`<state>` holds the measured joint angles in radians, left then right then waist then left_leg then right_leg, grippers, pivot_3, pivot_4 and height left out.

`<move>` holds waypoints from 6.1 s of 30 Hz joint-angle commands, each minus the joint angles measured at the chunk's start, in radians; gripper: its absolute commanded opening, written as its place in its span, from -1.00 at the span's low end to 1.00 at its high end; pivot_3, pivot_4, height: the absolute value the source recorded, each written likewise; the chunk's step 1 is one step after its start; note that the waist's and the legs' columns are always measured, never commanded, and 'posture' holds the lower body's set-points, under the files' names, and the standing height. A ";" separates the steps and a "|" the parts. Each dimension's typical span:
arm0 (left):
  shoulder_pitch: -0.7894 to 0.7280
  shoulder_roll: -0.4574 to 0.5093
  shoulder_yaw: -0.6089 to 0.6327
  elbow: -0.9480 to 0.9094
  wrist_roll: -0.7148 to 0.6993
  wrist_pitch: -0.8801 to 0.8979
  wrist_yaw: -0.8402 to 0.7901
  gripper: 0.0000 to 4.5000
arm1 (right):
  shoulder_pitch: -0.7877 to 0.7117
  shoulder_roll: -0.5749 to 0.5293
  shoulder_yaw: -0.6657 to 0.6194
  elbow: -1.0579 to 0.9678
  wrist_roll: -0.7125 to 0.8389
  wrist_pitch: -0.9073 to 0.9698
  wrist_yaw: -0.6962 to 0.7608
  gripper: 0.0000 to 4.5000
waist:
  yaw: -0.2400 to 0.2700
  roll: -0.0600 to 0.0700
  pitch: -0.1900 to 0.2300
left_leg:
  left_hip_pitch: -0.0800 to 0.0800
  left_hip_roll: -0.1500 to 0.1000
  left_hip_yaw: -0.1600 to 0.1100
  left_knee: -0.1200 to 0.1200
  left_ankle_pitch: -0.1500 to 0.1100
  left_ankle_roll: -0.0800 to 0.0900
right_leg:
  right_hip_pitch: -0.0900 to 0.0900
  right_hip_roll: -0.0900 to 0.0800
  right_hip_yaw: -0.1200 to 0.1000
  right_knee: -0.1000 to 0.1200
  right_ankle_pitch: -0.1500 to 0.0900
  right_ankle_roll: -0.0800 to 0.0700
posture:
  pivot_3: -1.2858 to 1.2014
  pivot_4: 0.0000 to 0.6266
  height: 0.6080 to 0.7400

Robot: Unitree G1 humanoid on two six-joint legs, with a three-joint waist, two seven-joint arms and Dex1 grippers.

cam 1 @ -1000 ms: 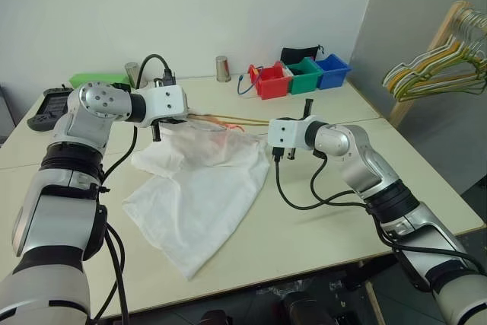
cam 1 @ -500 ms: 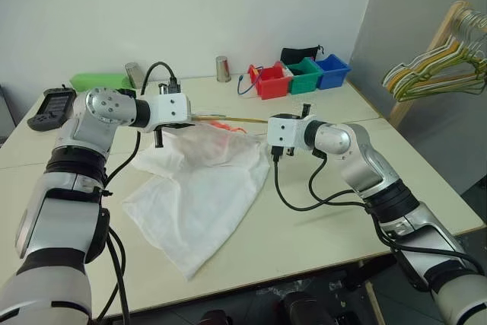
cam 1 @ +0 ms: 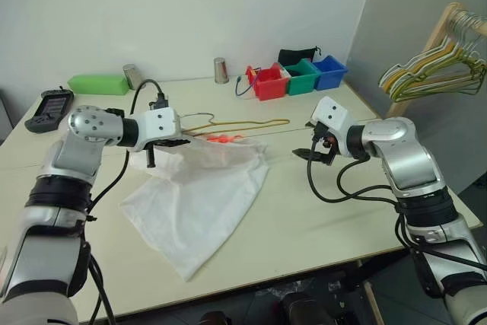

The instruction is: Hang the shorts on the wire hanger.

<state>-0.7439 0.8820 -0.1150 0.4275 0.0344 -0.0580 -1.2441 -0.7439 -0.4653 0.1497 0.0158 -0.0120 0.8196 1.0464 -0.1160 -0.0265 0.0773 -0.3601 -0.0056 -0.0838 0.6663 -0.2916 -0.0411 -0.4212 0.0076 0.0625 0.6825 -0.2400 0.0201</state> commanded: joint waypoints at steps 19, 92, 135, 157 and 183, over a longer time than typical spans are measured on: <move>0.169 0.109 0.181 -0.336 -0.189 0.359 0.026 -1.00 | -0.237 0.261 0.005 0.612 0.186 -0.122 0.031 0.81 | 0.030 0.000 -0.005 | 0.000 -0.001 0.000 0.000 0.000 0.000 | 0.000 -0.001 0.000 0.000 0.000 0.000 | 0.09 -1.00 1.00; 0.235 0.261 -0.071 -0.186 0.022 0.134 -0.116 -1.00 | -0.128 -0.125 0.189 0.037 0.057 -0.273 0.055 -0.97 | 0.031 0.000 -0.007 | 0.000 0.000 0.002 0.000 0.000 0.000 | 0.000 0.001 0.000 -0.001 0.000 0.000 | 0.01 -1.00 1.00; 0.123 0.008 -0.057 -0.245 0.024 0.173 0.020 -1.00 | -0.180 -0.166 0.332 0.080 -0.107 -0.440 0.076 0.86 | 0.015 0.000 -0.008 | 0.000 -0.001 0.002 0.000 0.000 0.000 | 0.001 0.001 0.001 -0.001 0.000 0.000 | 0.00 -1.00 1.00; 0.185 0.032 -0.020 -0.312 0.015 0.209 0.044 -1.00 | -0.324 0.013 0.386 0.505 -0.310 -0.784 -0.004 0.10 | 0.010 0.000 -0.008 | 0.000 -0.001 0.001 0.000 0.000 0.000 | 0.001 -0.001 0.001 -0.001 0.000 0.000 | 0.04 -1.00 1.00; 0.174 0.032 0.051 -0.315 -0.105 0.220 0.012 -0.34 | -0.318 0.079 0.378 0.506 -0.355 -0.743 -0.015 -1.00 | 0.013 0.000 -0.008 | 0.000 -0.001 0.001 0.000 0.000 0.000 | 0.000 -0.001 0.000 0.000 0.000 0.000 | 0.04 -1.00 1.00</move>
<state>-0.5495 0.8957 -0.1228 0.1499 -0.0135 0.1450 -1.2160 -1.0366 -0.3891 0.5658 0.5507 -0.3718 0.0688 1.0433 -0.1025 -0.0262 0.0689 -0.3595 -0.0069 -0.0830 0.6660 -0.2916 -0.0412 -0.4207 0.0069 0.0631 0.6822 -0.2399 0.0198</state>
